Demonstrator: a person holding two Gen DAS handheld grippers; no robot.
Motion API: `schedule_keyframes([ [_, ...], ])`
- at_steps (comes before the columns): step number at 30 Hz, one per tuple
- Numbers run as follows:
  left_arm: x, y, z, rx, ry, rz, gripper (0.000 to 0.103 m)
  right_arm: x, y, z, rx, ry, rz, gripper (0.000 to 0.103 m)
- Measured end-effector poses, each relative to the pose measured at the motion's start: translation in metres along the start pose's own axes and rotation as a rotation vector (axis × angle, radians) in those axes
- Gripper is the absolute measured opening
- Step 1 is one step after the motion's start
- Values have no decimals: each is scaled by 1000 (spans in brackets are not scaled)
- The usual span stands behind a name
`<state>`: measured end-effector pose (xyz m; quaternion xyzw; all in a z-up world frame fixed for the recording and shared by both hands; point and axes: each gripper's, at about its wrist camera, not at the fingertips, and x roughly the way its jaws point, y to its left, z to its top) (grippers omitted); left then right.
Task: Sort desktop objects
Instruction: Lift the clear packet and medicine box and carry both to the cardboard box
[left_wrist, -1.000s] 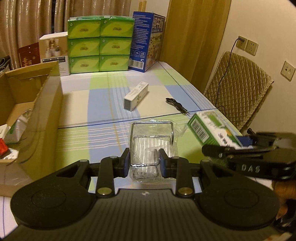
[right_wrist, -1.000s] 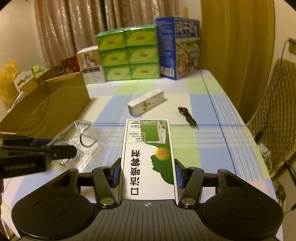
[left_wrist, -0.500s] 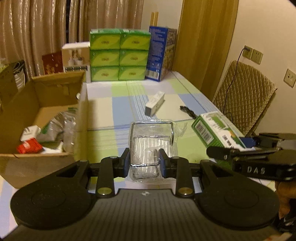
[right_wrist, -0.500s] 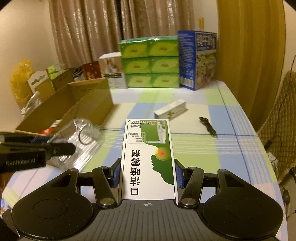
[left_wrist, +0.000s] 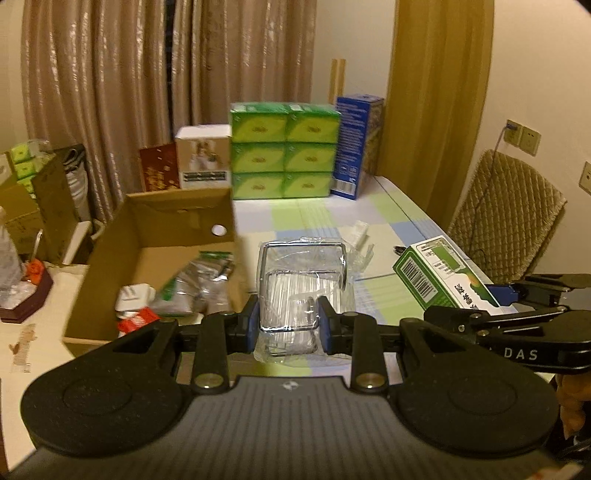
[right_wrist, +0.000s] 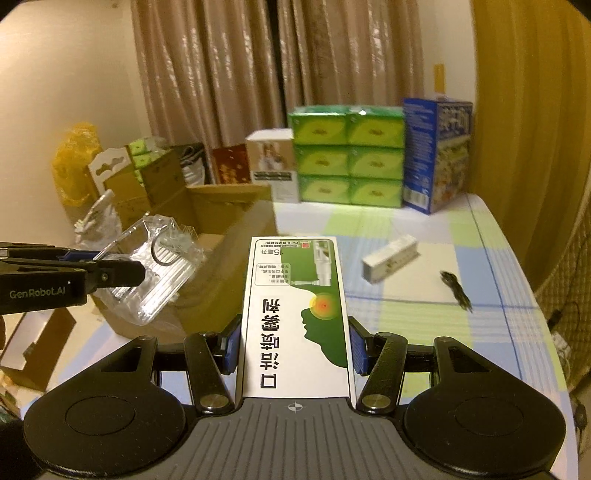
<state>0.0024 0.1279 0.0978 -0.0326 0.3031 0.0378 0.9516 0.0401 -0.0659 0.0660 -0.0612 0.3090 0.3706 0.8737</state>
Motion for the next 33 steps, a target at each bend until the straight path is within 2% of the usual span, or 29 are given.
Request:
schedule_keyframes([
  [9, -22, 41, 0, -22, -2, 58, 26, 9, 42, 14, -57, -4, 51, 53],
  [17, -27, 75, -2, -41, 8, 101, 26, 25, 61, 24, -89, 2, 72, 53],
  [33, 9, 130, 17, -75, 38, 136, 26, 85, 92, 54, -102, 52, 135, 53],
])
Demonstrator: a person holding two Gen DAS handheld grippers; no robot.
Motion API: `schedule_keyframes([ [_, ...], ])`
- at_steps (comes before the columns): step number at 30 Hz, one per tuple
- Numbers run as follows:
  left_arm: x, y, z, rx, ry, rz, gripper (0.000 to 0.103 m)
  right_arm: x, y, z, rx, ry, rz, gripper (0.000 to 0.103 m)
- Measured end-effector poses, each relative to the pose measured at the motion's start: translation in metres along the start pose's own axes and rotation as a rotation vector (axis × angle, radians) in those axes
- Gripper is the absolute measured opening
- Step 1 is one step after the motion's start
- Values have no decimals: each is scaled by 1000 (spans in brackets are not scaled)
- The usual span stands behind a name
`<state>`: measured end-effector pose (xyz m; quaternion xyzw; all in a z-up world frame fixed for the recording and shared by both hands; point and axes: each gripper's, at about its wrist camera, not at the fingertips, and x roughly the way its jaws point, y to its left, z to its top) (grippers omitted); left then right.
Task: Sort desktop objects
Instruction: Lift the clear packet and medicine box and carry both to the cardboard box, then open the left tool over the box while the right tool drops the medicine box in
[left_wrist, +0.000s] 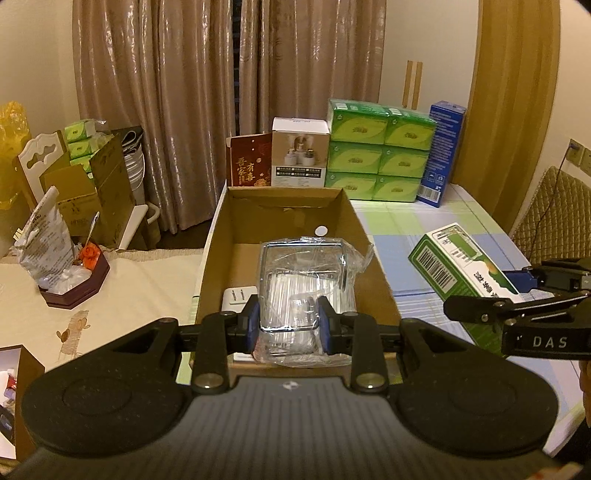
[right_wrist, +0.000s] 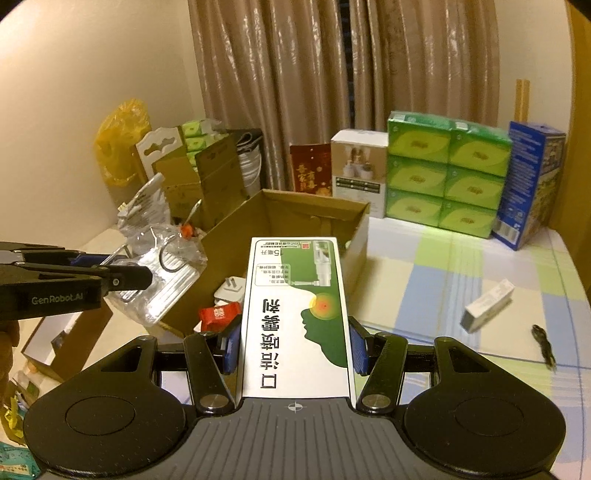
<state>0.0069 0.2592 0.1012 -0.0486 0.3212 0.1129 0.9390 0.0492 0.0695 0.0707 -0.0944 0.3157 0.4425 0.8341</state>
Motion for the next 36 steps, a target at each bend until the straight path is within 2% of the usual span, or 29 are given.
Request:
schedule_keyframes([
  [21, 79, 31, 8, -43, 62, 2, 27, 87, -6, 27, 79, 47, 43, 53],
  [22, 82, 33, 7, -51, 63, 0, 27, 91, -7, 27, 80, 49, 44, 53],
  [23, 85, 34, 6, -61, 62, 4, 32, 94, -7, 27, 82, 52, 44, 53],
  [24, 88, 37, 5, -69, 59, 15, 43, 97, -8, 27, 84, 54, 43, 53],
  [36, 86, 53, -3, -78, 62, 32, 43, 112, -4, 23, 110, 71, 60, 53],
])
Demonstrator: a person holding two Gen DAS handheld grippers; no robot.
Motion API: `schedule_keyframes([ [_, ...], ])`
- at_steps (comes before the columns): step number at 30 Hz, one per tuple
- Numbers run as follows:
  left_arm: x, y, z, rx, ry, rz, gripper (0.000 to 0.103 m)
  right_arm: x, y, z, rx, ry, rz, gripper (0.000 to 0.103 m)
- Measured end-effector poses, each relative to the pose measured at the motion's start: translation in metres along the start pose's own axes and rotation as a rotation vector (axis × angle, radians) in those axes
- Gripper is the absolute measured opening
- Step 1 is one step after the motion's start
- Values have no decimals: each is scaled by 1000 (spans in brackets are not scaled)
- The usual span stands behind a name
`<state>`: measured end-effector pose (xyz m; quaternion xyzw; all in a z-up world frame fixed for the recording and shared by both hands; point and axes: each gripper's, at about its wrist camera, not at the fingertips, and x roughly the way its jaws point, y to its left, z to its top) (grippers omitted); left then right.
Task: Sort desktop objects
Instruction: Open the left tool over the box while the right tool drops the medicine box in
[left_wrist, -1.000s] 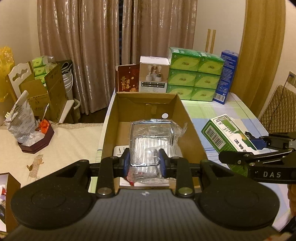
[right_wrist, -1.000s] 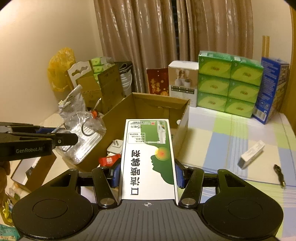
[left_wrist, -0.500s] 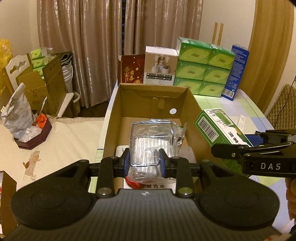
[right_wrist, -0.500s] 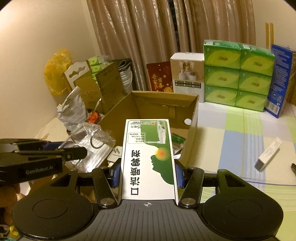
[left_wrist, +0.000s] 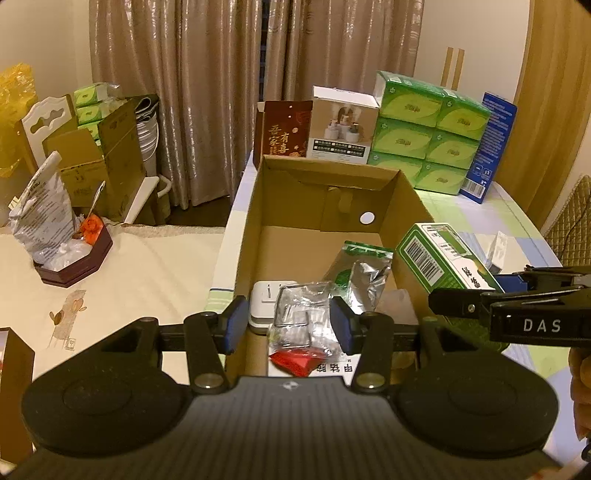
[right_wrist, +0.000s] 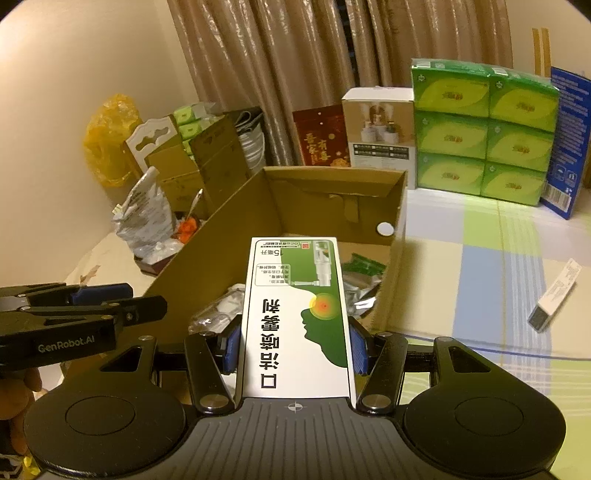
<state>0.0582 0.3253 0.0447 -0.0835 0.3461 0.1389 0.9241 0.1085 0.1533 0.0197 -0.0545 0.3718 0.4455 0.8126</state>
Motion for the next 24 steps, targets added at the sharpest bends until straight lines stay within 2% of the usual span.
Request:
schedule_keyframes([
  [2, -1, 2, -1, -2, 3, 1, 43, 2, 2, 1, 11, -2, 11, 53],
  [4, -4, 4, -3, -4, 4, 5, 43, 3, 1, 4, 30, -18, 58, 54],
  [6, -7, 7, -4, -11, 3, 7, 44, 4, 0, 6, 43, -24, 83, 78],
  [9, -11, 8, -7, -14, 3, 14, 47, -2, -5, 7, 61, -51, 67, 79],
  [14, -20, 1, -10, -20, 0, 10, 51, -15, -17, 3, 88, -46, 41, 80],
  [20, -34, -22, -12, -5, -11, -5, 57, -44, -36, -6, 109, -44, 5, 81],
  [24, -48, -41, -14, 6, -24, -12, 65, -70, -47, -10, 100, -59, -21, 87],
])
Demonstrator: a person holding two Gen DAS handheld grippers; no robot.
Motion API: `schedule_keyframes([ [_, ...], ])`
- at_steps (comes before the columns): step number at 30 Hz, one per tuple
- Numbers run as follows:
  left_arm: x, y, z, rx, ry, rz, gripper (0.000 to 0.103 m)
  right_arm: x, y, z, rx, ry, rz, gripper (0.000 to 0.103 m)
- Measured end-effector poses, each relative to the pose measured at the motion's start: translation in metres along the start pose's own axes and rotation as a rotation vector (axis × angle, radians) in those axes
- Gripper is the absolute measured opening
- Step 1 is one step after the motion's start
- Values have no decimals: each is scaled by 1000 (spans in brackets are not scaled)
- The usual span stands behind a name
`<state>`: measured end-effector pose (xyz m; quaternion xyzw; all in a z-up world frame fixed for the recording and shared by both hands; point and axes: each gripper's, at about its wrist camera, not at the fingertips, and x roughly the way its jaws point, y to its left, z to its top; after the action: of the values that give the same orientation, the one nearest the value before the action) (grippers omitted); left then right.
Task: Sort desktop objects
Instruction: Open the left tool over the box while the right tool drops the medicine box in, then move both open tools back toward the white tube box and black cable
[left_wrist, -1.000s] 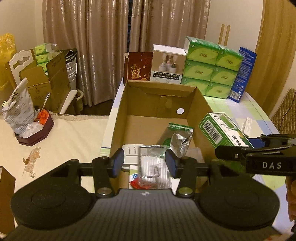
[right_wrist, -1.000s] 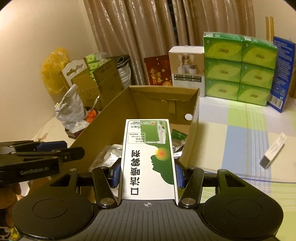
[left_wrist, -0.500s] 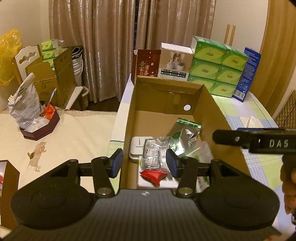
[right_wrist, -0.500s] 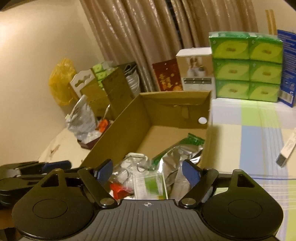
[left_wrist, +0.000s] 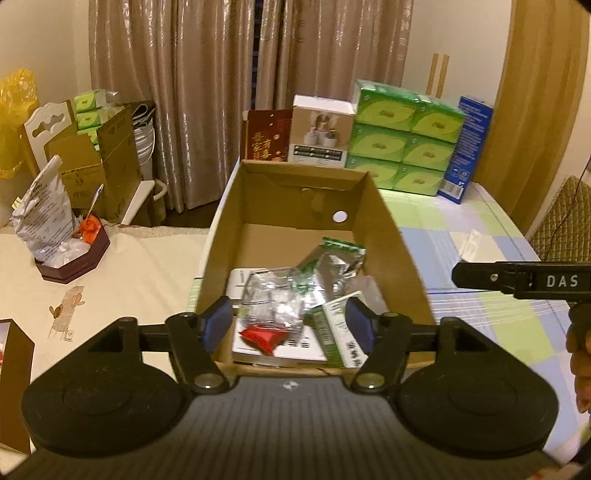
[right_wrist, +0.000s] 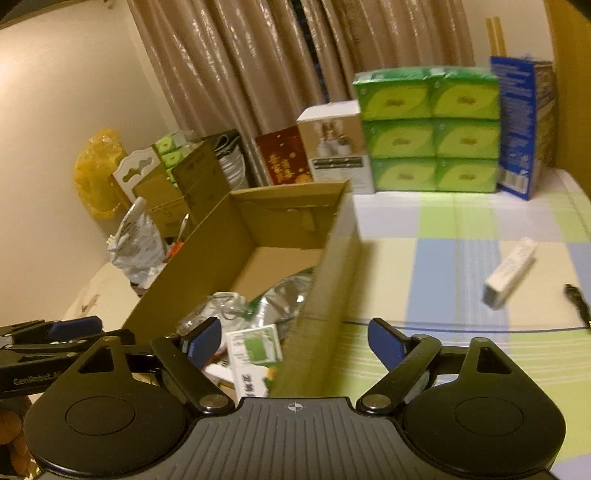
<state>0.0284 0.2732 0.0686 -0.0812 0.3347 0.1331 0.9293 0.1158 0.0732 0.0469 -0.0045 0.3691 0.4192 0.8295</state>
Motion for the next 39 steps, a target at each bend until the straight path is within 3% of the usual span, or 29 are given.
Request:
schedule_keyframes([
  [10, -29, -54, -2, 43, -29, -45, 79, -67, -37, -3, 7, -56, -62, 100],
  [15, -35, -81, -4, 77, -41, -69, 91, -93, -64, -11, -3, -66, -113, 101],
  [23, -33, -114, -7, 109, -45, -100, 101, -125, -121, -33, 37, -58, -227, 101],
  [39, -13, -181, -7, 182, -42, -178, 101, -166, -194, -64, 114, -72, -341, 101],
])
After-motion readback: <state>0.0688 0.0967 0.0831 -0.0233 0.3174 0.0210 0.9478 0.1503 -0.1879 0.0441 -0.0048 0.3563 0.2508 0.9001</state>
